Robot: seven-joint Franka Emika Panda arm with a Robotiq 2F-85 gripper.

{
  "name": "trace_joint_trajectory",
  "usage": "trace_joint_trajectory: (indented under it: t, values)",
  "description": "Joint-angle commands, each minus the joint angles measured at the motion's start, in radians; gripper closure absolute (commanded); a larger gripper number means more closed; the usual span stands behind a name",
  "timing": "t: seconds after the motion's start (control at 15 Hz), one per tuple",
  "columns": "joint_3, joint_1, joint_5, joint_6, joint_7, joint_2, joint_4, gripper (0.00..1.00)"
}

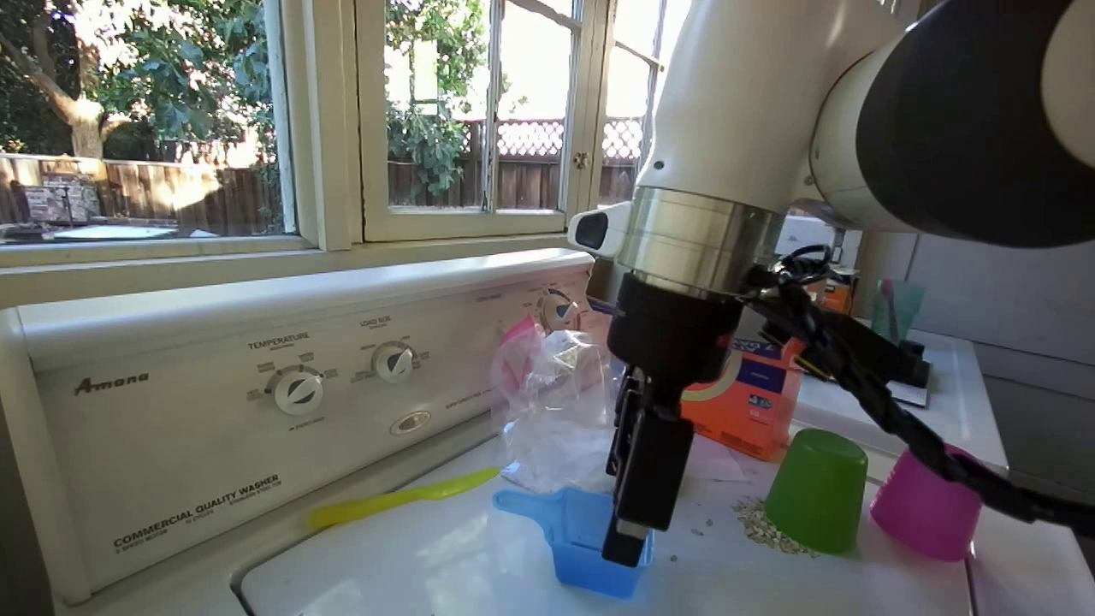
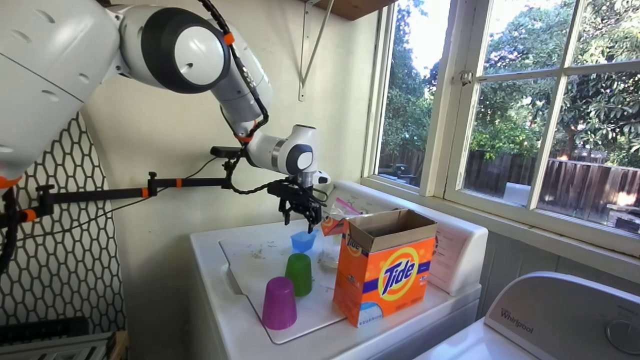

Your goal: Move the box of Tide to the left machine then put the blue measuring cup in the box.

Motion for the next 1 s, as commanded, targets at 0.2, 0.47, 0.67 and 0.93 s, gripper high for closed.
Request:
trace_joint_trajectory:
  t: [0.2, 0.47, 0.67, 0.93]
  values:
    - [-0.046, 0.054, -0.067, -0.067, 0.072, 0.052, 0.061, 0.00]
    - [-0.054, 0.060, -0.073, -0.081, 0.092, 0.067, 0.074, 0.26]
    - [-0.058, 0.063, -0.072, -0.087, 0.101, 0.075, 0.080, 0.36]
    - [-0.052, 0.058, -0.058, -0.108, 0.104, 0.080, 0.097, 0.62]
